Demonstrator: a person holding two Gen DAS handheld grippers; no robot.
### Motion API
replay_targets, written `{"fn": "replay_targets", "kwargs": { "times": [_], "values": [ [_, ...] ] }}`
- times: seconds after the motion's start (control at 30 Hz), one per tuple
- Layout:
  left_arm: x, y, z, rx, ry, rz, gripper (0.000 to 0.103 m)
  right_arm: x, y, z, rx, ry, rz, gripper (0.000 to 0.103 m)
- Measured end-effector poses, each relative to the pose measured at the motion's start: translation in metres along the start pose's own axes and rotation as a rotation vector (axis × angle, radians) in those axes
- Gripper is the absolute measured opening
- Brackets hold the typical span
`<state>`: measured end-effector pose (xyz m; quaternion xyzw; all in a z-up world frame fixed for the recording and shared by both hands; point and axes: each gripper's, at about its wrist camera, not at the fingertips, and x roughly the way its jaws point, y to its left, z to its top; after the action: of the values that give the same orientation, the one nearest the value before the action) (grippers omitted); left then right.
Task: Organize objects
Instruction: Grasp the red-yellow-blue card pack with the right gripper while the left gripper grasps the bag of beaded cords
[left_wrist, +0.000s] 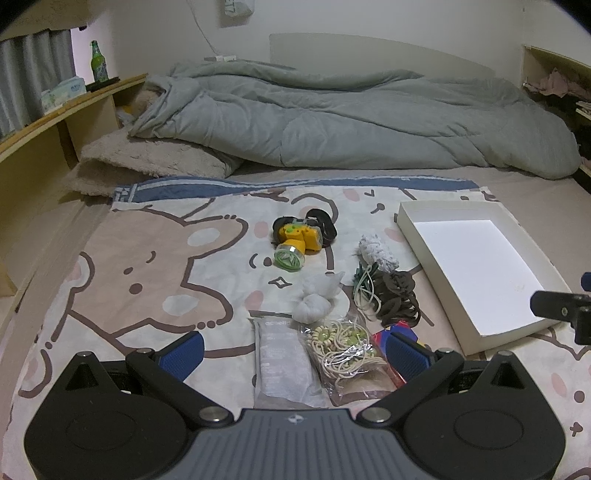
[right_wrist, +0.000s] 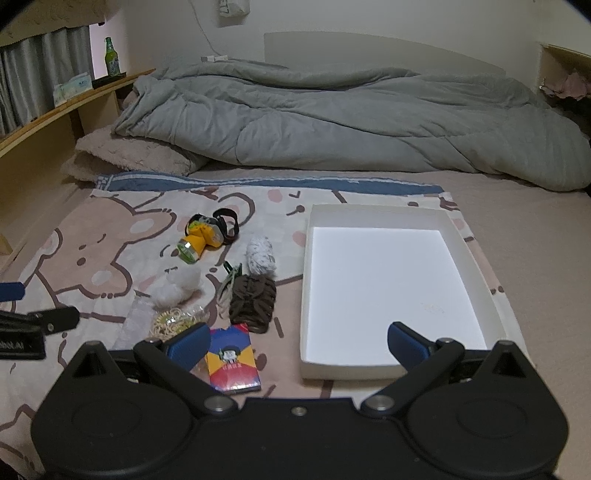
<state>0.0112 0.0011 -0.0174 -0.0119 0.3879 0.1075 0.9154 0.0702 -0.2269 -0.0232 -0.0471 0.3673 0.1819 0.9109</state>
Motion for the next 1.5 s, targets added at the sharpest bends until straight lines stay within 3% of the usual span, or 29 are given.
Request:
{"fn": "replay_targets", "kwargs": {
  "times": [0.43, 0.67, 0.9, 1.07, 1.2, 1.4, 1.5],
  "values": [
    [0.040, 0.010, 0.014, 0.006, 0.034, 0.020, 0.103, 0.042, 0.016, 0.017, -0.017, 0.017, 0.060, 0.103],
    [0.062, 0.019, 0.023, -0.096, 0.080, -0.024, 0.103, 0.074, 0.023, 0.018, -0.025, 0.039, 0.074, 0.103],
    [0.089, 0.015, 0.022, -0.197, 0.155, -0.078, 0.102, 0.107, 0.031, 0.009, -0.021, 0.063, 0.157, 0.103],
    [0.102, 0.003, 0.021, -0.191, 0.164, -0.088, 0.102, 0.132, 0.034, -0.002, -0.029, 0.103, 0.199, 0.103],
    [0.113, -0.005, 0.023, -0.189, 0.174, -0.100, 0.102, 0.147, 0.036, -0.015, -0.084, 0.143, 0.190, 0.103],
    [0.140, -0.016, 0.022, -0.248, 0.257, -0.109, 0.102, 0.162, 0.040, -0.033, -0.173, 0.196, 0.205, 0.101],
    [0.154, -0.023, 0.021, -0.224, 0.285, -0.086, 0.102, 0.162, 0.049, -0.041, -0.256, 0.200, 0.234, 0.091]
  ]
}}
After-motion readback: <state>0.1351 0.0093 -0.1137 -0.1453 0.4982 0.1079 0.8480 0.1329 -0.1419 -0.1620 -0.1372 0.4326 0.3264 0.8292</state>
